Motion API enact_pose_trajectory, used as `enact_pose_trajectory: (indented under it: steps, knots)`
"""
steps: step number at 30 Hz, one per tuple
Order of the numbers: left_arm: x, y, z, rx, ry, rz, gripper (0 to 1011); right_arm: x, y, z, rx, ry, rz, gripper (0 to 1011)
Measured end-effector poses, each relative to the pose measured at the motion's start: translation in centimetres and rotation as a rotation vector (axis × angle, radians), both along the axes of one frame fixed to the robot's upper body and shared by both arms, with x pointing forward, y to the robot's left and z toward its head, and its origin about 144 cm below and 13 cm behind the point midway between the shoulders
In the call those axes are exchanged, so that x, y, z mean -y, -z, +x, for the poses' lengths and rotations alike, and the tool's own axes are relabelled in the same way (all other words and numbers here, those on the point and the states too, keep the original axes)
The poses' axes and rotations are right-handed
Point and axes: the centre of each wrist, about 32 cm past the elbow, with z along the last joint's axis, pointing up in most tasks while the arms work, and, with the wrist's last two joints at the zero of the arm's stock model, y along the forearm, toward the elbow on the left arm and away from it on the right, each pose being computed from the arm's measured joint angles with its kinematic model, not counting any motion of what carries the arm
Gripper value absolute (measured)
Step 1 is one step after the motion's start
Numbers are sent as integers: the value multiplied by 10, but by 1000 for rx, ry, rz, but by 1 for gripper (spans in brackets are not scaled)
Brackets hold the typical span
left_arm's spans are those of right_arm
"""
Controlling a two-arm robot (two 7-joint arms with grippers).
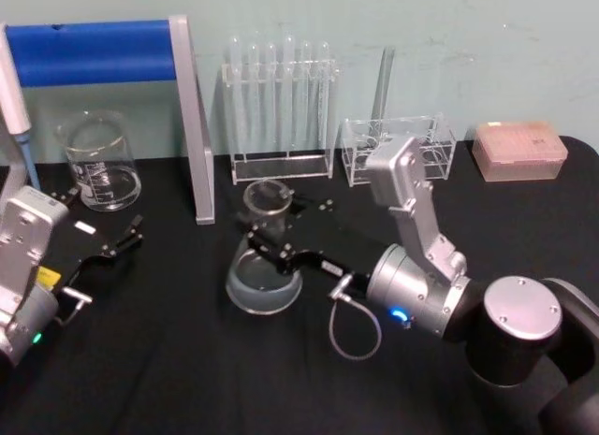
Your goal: Grasp the erlenmeyer flask with one hand, shake it three times, then place it back.
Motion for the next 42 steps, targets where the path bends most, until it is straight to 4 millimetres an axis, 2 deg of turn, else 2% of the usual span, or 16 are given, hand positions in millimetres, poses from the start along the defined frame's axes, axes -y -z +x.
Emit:
enact_pose_trajectory:
  steps: [9, 16, 23, 33, 42]
  knots:
    - [0, 0, 0, 0, 0, 0, 1001, -10, -1, -7, -1, -72, -2, 450]
    - [0, 0, 0, 0, 0, 0, 1001, -9, -1, -6, -1, -53, -1, 449]
    - [0, 0, 0, 0, 0, 0, 1001, 5, -3, 2, 11, 57, 2, 450]
    - [0, 0, 0, 0, 0, 0, 1001, 38, -9, 16, 19, 306, 9, 450]
    - [0, 0, 0, 0, 0, 0, 1001, 63, -12, 22, 24, 455, 14, 450]
